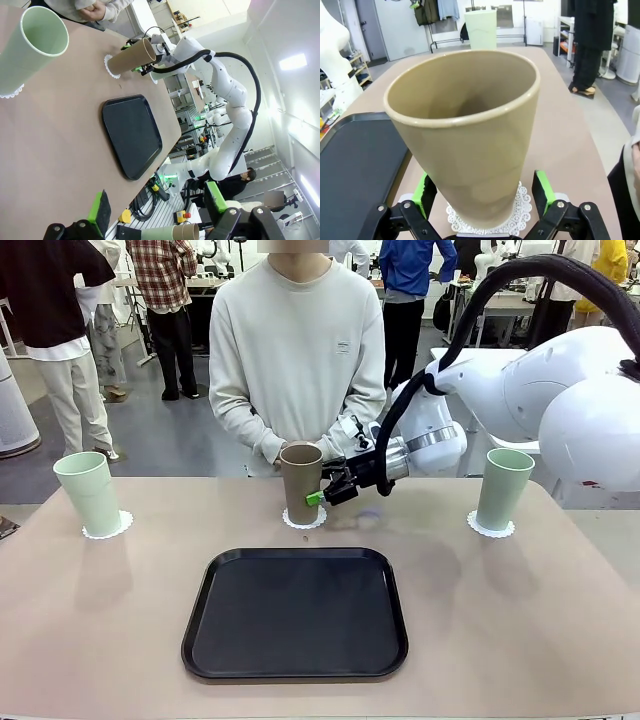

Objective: Place coasters on the table and set cups on them.
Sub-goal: Take one Reusable plastic cup from the Flat Tray and place it on a coaster set by the human.

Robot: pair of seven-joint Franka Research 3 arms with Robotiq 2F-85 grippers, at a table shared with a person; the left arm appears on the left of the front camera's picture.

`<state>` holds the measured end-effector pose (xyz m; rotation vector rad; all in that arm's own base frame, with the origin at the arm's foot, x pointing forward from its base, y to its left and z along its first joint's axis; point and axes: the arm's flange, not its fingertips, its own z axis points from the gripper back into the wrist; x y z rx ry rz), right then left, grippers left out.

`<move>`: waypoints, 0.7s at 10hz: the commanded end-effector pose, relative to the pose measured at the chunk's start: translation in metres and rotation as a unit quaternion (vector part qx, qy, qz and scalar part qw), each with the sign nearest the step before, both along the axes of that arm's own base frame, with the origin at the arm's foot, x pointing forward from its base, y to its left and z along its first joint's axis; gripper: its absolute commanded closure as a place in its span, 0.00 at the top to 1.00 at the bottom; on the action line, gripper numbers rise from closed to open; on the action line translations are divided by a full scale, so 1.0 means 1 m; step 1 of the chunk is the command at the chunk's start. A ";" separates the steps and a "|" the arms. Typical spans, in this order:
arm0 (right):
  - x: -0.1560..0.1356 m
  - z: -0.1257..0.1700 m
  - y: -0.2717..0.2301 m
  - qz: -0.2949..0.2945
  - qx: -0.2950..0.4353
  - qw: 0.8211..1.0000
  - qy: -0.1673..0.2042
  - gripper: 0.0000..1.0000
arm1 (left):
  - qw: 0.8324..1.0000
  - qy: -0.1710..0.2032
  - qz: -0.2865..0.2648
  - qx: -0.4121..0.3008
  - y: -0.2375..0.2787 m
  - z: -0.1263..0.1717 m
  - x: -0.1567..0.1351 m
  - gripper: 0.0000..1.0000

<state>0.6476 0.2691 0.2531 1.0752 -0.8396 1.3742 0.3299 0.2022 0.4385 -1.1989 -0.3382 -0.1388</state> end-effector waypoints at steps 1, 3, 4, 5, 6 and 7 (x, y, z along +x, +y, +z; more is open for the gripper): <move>-0.011 0.009 -0.012 -0.012 -0.028 1.000 0.007 1.00 | 1.000 -0.004 0.002 -0.005 0.000 0.003 0.000 1.00; -0.019 0.017 -0.025 -0.030 -0.045 0.999 0.008 1.00 | 1.000 -0.004 0.002 -0.005 0.000 0.003 0.000 1.00; -0.026 0.023 -0.033 -0.042 -0.069 0.997 0.012 1.00 | 1.000 -0.004 0.002 -0.005 0.000 0.003 0.000 1.00; -0.037 0.035 -0.041 -0.075 -0.114 0.990 0.028 1.00 | 1.000 -0.004 0.002 -0.005 0.000 0.003 0.000 1.00; -0.053 0.056 -0.049 -0.121 -0.168 0.978 0.034 1.00 | 1.000 -0.004 0.002 -0.005 0.000 0.003 0.000 1.00; -0.076 0.090 -0.053 -0.191 -0.224 0.956 0.012 1.00 | 1.000 -0.004 0.002 -0.005 0.000 0.003 0.000 1.00</move>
